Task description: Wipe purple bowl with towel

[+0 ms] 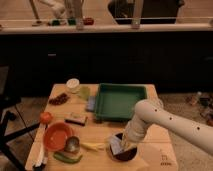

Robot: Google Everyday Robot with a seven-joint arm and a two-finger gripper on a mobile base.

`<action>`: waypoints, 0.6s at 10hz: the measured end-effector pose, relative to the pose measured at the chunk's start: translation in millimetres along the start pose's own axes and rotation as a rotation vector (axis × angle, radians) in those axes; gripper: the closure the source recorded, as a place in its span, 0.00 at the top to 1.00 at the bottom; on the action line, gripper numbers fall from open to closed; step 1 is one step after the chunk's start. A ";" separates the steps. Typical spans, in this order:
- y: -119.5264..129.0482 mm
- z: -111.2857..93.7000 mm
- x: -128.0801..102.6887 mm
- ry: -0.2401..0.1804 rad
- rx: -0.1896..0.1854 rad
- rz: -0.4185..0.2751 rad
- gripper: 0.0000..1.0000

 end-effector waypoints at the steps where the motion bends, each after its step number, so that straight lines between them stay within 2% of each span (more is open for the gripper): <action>1: 3.2 0.1 0.6 0.002 -0.007 0.002 0.04; 4: 6.8 -7.9 10.8 0.025 0.002 0.028 0.04; 6: 0.1 -15.1 19.5 0.044 0.016 0.044 0.04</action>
